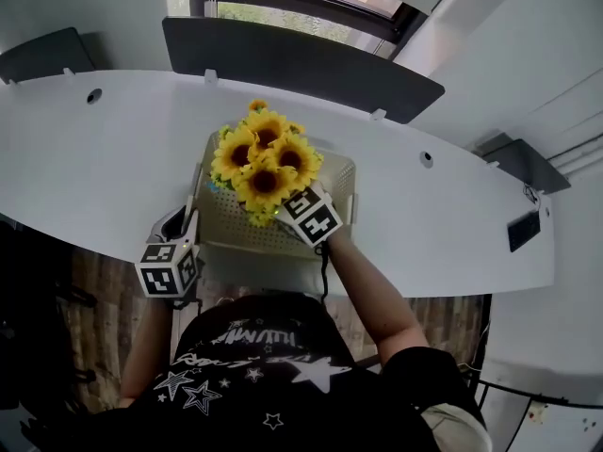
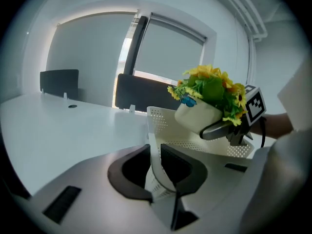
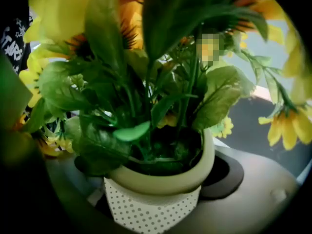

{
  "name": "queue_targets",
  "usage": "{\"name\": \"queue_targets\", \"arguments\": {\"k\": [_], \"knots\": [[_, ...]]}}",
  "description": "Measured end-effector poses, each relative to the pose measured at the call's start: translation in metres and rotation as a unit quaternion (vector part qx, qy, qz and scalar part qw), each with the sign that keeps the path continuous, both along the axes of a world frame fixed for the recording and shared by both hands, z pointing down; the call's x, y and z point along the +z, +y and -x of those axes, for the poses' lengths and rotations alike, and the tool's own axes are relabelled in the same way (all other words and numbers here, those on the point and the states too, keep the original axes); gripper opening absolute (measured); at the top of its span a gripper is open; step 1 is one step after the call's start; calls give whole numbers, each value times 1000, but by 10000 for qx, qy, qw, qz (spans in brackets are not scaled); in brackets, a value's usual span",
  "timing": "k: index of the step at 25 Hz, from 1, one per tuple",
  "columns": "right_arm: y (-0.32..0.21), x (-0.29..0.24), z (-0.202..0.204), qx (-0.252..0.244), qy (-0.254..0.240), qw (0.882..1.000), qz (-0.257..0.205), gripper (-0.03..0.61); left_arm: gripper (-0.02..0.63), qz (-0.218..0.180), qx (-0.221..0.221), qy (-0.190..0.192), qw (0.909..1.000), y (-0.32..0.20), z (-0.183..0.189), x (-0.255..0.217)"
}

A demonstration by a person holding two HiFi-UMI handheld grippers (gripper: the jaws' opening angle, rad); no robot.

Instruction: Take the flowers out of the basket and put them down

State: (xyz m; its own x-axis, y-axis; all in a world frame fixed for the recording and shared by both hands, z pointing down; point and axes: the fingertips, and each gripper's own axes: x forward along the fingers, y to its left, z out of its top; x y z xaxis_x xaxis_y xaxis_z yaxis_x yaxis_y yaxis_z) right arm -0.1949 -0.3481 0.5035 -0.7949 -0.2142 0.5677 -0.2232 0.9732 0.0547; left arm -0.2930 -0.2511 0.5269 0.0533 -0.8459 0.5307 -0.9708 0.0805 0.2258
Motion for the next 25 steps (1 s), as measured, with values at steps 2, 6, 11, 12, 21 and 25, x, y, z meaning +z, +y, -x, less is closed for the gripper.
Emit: {"name": "queue_targets", "arguments": {"k": [2,6,11,12,21,25], "knots": [[0,-11,-7,236,-63,9997,-98,540,71,34,349,-368,9987,-1,-2,-1],[7,-35,-37,830,-245,9957,-321,540,110,-217,765,-986,9919,-2,-11,-12],[17,-51,-48,1608,-370,9851,-493,540,110,-781,1051,-1054,9858,-10,16,-34],[19,-52,-50,1781,-388,9820,-502,540,110,-909,1151,-999,9841,-12,20,-40],[73,-38,-143,3087,-415,9495,-369,540,110,-1559,2099,-679,9628,2,-47,-69],[75,-39,-176,3413,-375,9383,-415,540,110,-1588,2585,-623,9508,-1,-85,-73]]}}
